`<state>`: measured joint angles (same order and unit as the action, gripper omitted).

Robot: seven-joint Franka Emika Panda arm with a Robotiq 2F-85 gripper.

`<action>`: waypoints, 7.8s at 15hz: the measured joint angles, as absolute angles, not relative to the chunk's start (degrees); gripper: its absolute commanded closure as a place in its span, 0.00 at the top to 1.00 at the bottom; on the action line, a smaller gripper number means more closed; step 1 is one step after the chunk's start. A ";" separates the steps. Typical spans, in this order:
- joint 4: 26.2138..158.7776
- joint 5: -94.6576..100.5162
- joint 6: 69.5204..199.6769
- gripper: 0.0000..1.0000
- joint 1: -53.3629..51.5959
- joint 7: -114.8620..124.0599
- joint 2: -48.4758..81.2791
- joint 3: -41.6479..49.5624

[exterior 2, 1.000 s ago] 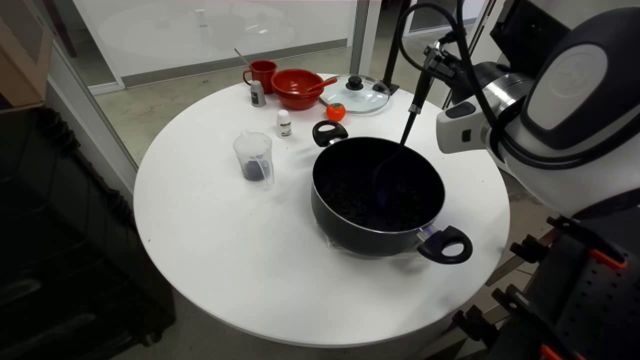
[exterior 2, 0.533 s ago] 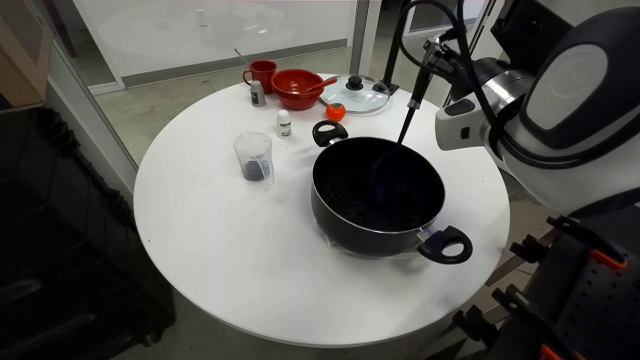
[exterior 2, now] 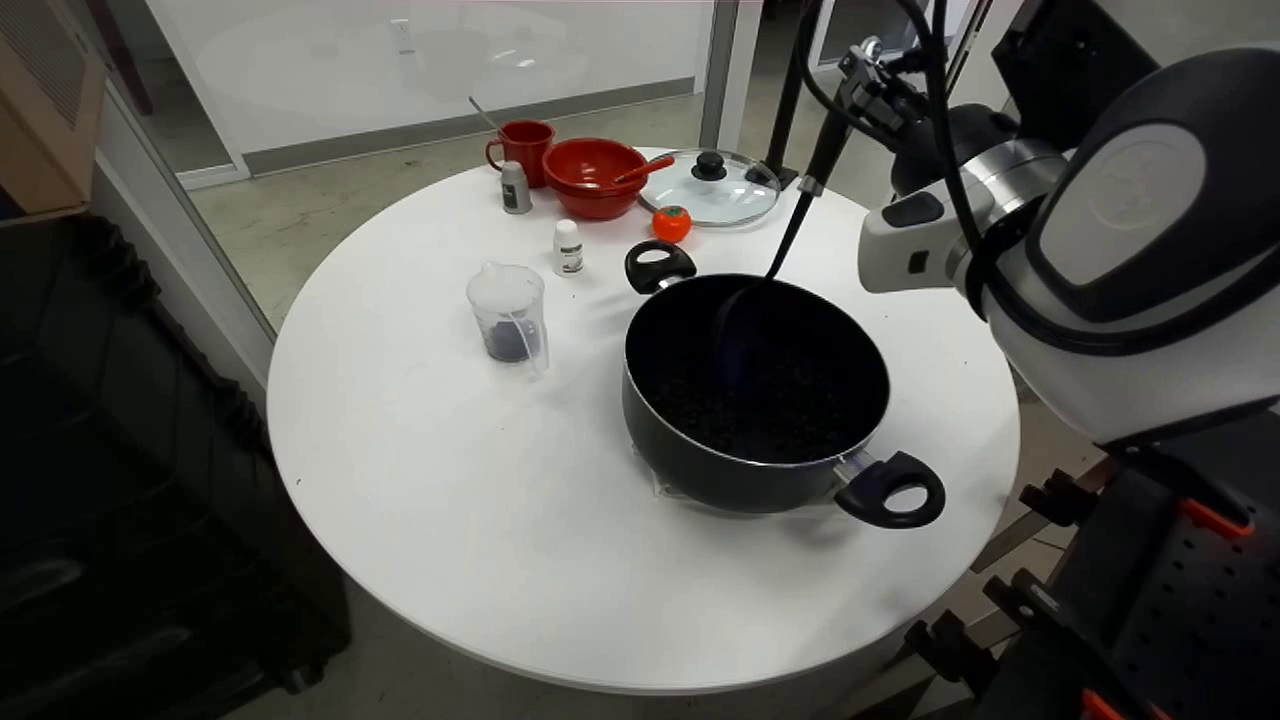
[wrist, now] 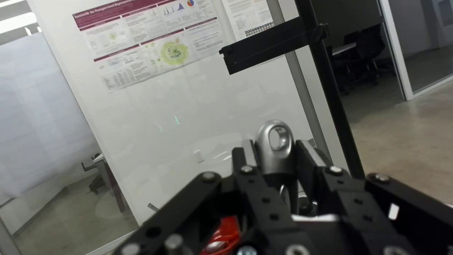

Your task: Use the dishing spoon to mix in the pot

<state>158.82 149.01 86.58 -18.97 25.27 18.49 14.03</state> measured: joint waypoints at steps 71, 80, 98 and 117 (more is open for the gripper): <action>155.90 143.23 96.45 0.08 -52.12 45.78 26.37 49.27; 144.89 127.62 109.25 0.08 -32.46 22.75 9.31 35.18; 136.58 65.80 123.19 0.08 5.65 -10.83 6.53 8.46; 134.58 18.88 125.62 0.08 12.37 -33.94 9.12 9.75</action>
